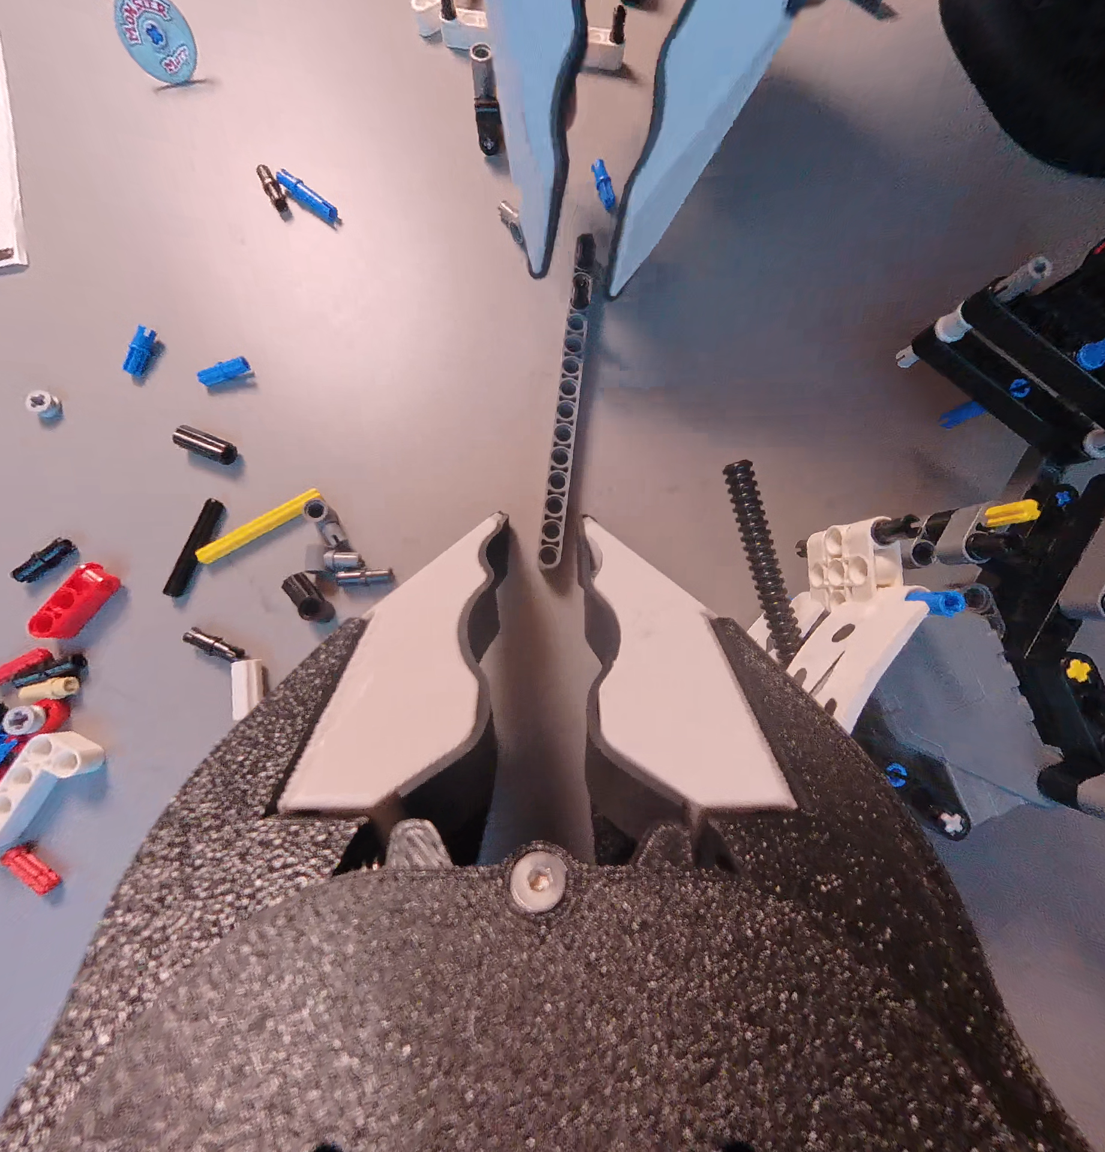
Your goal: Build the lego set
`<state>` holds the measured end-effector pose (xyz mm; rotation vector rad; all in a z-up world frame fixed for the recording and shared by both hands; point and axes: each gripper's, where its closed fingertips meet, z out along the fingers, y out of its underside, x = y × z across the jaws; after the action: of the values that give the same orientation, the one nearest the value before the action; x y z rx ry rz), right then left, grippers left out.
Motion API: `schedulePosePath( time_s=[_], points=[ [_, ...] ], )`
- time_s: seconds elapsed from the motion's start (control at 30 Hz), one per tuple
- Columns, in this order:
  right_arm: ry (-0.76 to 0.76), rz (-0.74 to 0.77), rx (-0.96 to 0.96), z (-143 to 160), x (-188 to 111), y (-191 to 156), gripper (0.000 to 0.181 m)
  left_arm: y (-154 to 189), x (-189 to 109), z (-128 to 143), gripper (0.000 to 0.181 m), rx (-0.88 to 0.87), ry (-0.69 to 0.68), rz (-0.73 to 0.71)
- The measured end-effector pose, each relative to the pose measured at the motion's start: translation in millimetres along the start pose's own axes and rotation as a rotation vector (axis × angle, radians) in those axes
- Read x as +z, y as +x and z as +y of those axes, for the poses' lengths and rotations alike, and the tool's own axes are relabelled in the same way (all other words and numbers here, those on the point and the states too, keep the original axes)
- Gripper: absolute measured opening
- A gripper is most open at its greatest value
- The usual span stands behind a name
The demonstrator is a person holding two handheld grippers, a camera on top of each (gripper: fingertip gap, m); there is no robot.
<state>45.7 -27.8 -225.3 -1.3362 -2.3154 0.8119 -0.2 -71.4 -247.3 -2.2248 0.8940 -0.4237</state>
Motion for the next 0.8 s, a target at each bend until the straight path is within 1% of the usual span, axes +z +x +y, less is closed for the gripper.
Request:
schedulePosePath(
  time_s=[0.07,0.1,0.13,0.2,0.23,0.33,0.43,0.53,0.73,0.8],
  points=[
    [0.098,0.049,0.056,-10,-16,18,0.020,2,0,0,0.015,0.015,-0.004,0.003],
    [0.131,0.094,0.079,-11,-24,33,0.019,5,1,0,0.007,0.027,-0.005,0.014],
    [0.136,0.145,0.094,-8,-30,49,0.017,4,1,0,0.007,0.035,-0.002,0.009],
    [0.083,0.244,0.079,6,-35,82,0.012,4,1,0,0.007,0.029,0.002,0.018],
    [0.048,0.257,0.066,13,-33,94,0.010,5,1,0,0.007,0.022,0.007,0.025],
    [-0.041,0.233,0.016,25,-20,117,0.007,4,1,0,0.007,0.009,0.017,0.039],
    [-0.120,0.164,-0.052,35,-9,126,0.007,4,1,0,0.007,0.015,0.017,0.036],
    [-0.144,0.073,-0.071,36,-3,124,0.007,4,1,0,0.007,0.008,0.019,0.044],
    [-0.178,-0.005,-0.138,34,0,119,0.009,5,0,0,0.007,-0.007,0.020,0.060],
    [-0.180,-0.019,-0.168,32,1,119,0.015,5,0,0,0.007,-0.009,0.021,0.061]
  ],
)
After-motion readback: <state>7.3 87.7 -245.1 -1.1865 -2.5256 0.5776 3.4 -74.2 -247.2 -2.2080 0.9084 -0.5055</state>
